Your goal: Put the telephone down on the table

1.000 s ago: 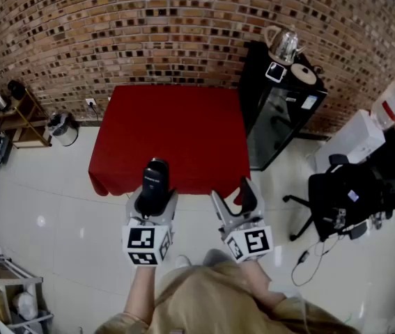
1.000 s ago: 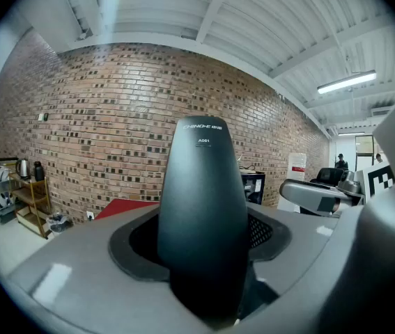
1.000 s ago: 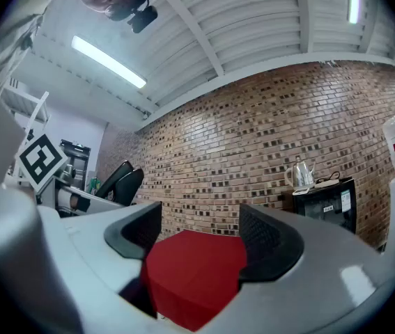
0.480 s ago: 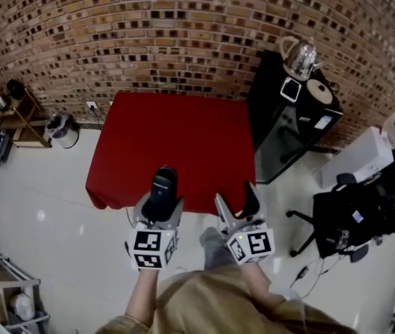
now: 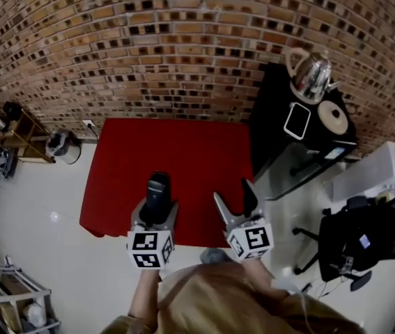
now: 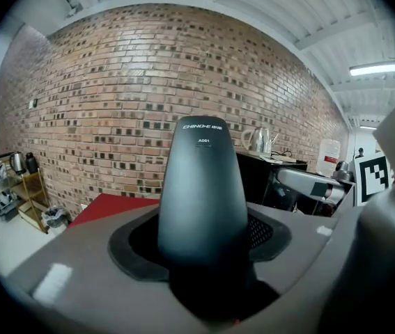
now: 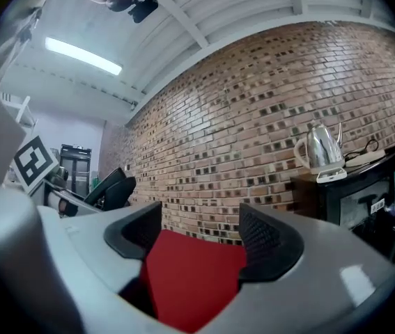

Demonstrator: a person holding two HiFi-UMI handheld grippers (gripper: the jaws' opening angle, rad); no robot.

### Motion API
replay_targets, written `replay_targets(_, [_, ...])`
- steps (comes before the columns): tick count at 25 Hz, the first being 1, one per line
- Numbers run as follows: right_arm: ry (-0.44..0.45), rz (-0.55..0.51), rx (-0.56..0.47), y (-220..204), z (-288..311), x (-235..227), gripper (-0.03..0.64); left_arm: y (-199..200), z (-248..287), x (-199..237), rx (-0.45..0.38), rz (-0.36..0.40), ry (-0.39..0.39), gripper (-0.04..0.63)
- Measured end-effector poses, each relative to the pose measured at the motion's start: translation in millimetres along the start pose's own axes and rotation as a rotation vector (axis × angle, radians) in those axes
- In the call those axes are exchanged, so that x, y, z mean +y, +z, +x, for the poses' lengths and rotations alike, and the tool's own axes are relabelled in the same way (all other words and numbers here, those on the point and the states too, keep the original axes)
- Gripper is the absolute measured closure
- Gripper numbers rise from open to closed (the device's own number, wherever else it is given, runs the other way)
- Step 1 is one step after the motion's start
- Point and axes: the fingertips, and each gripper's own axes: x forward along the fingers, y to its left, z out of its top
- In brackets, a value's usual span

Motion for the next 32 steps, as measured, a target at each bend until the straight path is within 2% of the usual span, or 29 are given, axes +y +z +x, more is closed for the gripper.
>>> replay_targets(4, [0.022, 0.037, 0.068, -19.9, 22.7, -27.8, 0.284, -15.8, 40.5, 7.5, 0.106, -0.069, 0.021, 0.313])
replay_targets(9, [0.046, 0.055, 0.111, -32.3, 45.6, -42.2, 0.284, -57.9, 83.3, 24.2, 0.288, -0.158, 0.013, 0.313])
replay_targets(16, [-0.006, 0.073, 0.181, -50.5, 67.2, -51.1, 0.284, -115.4, 157.0, 60.2, 0.482, -0.17, -0.022, 0.313])
replay_targets(20, [-0.046, 0.084, 0.203, -58.9, 71.8, -50.6, 0.284, -147.2, 202.8, 83.7, 0.593, -0.209, -0.018, 0.313])
replay_targets(25, [-0.089, 0.065, 0.251, -70.9, 71.0, -54.9, 0.284, -197.4, 247.8, 102.0, 0.799, -0.198, -0.01, 0.311])
replay_targets(28, [-0.117, 0.063, 0.261, -71.4, 67.8, -59.4, 0.284, -205.0, 272.7, 99.9, 0.799, -0.198, -0.017, 0.311])
replay_targets(31, [-0.138, 0.085, 0.261, -72.8, 69.5, -67.8, 0.284, -196.6, 280.3, 124.1, 0.765, -0.057, 0.111, 0.311])
replay_targets(32, [-0.14, 0.089, 0.267, -74.7, 70.3, -69.4, 0.284, -195.6, 279.1, 127.9, 0.755, -0.032, 0.136, 0.311])
